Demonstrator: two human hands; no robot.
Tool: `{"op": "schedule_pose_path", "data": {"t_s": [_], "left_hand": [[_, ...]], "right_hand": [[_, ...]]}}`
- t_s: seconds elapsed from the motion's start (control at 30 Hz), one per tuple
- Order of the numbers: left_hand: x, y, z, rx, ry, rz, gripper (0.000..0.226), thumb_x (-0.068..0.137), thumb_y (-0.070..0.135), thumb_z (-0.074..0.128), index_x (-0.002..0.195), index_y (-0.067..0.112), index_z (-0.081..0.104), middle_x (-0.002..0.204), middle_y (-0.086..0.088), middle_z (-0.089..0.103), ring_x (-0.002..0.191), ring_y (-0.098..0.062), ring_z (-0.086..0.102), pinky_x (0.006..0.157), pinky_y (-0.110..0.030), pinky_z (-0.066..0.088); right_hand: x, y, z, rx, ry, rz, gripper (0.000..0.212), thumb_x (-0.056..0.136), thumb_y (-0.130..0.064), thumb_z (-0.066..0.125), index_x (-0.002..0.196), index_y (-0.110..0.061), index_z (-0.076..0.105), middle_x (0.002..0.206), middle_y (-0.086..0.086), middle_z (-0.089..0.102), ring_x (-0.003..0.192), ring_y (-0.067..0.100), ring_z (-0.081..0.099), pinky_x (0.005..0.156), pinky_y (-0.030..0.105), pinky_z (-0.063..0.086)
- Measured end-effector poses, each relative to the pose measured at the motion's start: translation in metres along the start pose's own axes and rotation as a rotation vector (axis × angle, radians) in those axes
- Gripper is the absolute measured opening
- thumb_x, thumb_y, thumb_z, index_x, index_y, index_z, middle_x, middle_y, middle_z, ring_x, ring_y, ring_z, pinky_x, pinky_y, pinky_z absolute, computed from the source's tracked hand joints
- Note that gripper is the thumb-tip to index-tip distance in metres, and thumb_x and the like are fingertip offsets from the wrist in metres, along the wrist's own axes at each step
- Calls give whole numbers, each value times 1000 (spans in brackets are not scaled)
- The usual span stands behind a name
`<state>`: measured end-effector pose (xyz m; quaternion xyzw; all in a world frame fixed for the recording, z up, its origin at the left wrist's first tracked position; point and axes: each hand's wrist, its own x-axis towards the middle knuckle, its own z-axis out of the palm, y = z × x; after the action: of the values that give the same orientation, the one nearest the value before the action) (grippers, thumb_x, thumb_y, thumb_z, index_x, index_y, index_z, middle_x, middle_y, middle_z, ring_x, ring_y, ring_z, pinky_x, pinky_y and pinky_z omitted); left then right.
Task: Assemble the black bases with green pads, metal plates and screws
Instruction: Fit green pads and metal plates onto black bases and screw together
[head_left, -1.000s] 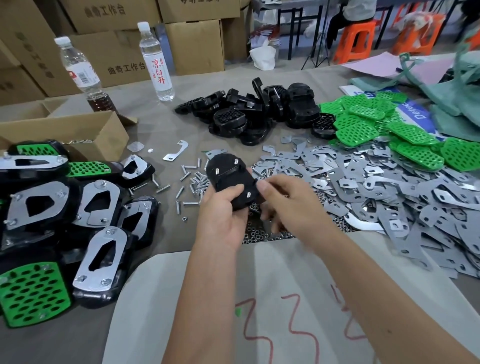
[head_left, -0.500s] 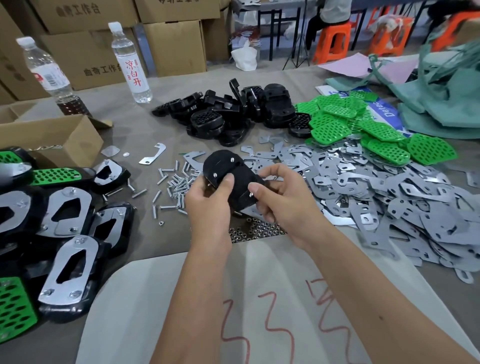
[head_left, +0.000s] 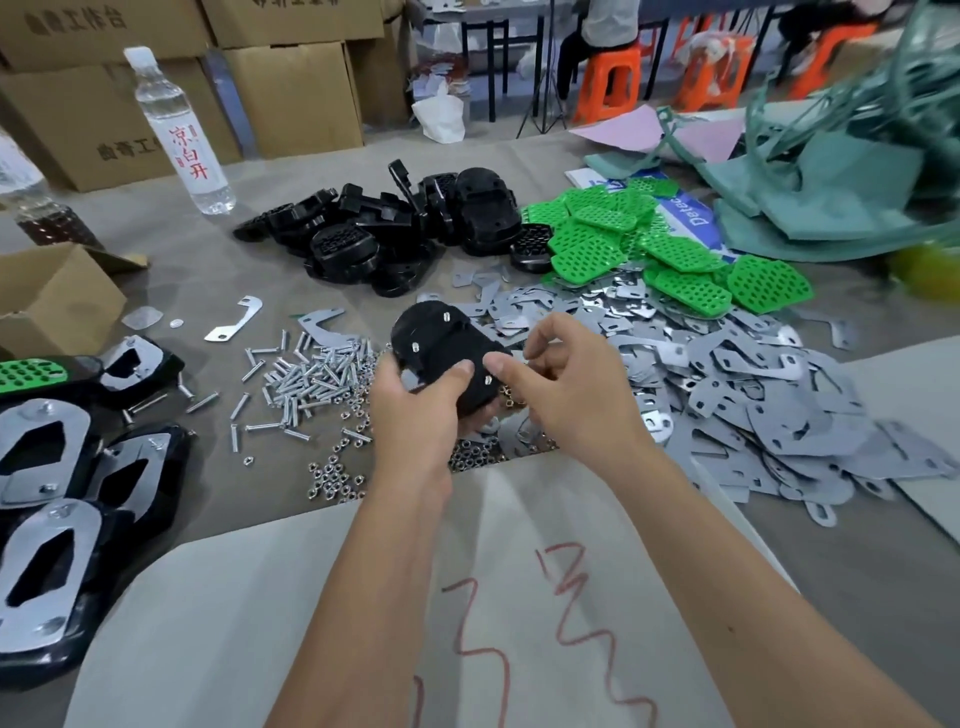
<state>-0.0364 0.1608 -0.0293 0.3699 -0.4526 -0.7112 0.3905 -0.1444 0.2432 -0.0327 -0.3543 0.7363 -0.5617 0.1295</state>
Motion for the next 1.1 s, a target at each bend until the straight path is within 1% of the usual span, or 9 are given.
{"op": "schedule_pose_path", "data": {"t_s": [0.23, 0.33, 0.4, 0.5, 0.67, 0.8, 0.87, 0.97, 1.1], "left_hand": [[-7, -5, 38, -91, -132, -196, 36, 99, -2, 61, 128, 17, 54, 121, -23, 70, 70, -32, 73, 50, -26, 56], [-12, -11, 55, -91, -192, -258, 31, 100, 0, 58, 123, 21, 56, 114, -21, 72, 64, -27, 75, 49, -26, 56], [-17, -15, 66, -104, -222, -284, 29, 101, 0, 56, 121, 20, 56, 115, -22, 71, 64, -29, 76, 50, -26, 56], [-21, -23, 78, -122, -257, -285, 35, 101, -3, 55, 129, 18, 54, 124, -21, 69, 73, -34, 78, 55, -28, 59], [-26, -31, 82, -144, -259, -259, 36, 101, -4, 57, 129, 19, 53, 128, -17, 68, 92, -37, 78, 65, -33, 62], [-22, -26, 73, -148, -269, -224, 37, 101, -4, 57, 130, 17, 54, 126, -19, 68, 88, -41, 77, 61, -31, 62], [-19, -24, 67, -114, -262, -215, 36, 101, -4, 58, 129, 18, 55, 125, -20, 69, 85, -39, 78, 60, -29, 61], [-17, -21, 54, -40, -268, -180, 33, 99, -3, 61, 125, 18, 59, 116, -18, 74, 84, -39, 78, 62, -32, 62], [-14, -14, 29, 28, -240, -92, 34, 95, -5, 67, 114, 24, 64, 98, -3, 80, 83, -38, 78, 63, -38, 64]], "right_hand": [[12, 20, -81, -515, 234, -42, 22, 93, -31, 76, 84, -15, 65, 70, 0, 67, 68, 24, 63, 62, 34, 46], [18, 38, -123, -721, 356, 85, 17, 93, -29, 75, 102, -16, 70, 98, 10, 73, 100, 34, 65, 84, 38, 47], [20, 48, -140, -881, 253, 268, 42, 95, -42, 72, 126, -15, 65, 128, 19, 63, 128, 40, 50, 107, 43, 35], [21, 54, -146, -865, 118, 355, 50, 94, -49, 71, 130, -16, 63, 143, 17, 48, 141, 39, 35, 113, 48, 31], [26, 50, -149, -468, 131, 371, 52, 75, -32, 94, 115, -14, 66, 102, 6, 65, 101, 29, 61, 88, 44, 54], [21, 48, -153, -185, 189, 300, 27, 83, -18, 87, 106, -13, 74, 79, 9, 63, 61, 16, 55, 53, 29, 48], [20, 44, -152, -183, 289, 156, 9, 87, -20, 84, 85, -24, 76, 66, 7, 63, 52, 6, 49, 49, 22, 44], [23, 27, -140, -157, 421, -43, 21, 90, -27, 79, 74, -28, 66, 59, -13, 58, 53, 1, 44, 54, 20, 39], [28, 3, -100, 118, 457, -170, 44, 94, -24, 70, 67, 1, 46, 58, -1, 45, 60, 34, 46, 61, 46, 48]]}}
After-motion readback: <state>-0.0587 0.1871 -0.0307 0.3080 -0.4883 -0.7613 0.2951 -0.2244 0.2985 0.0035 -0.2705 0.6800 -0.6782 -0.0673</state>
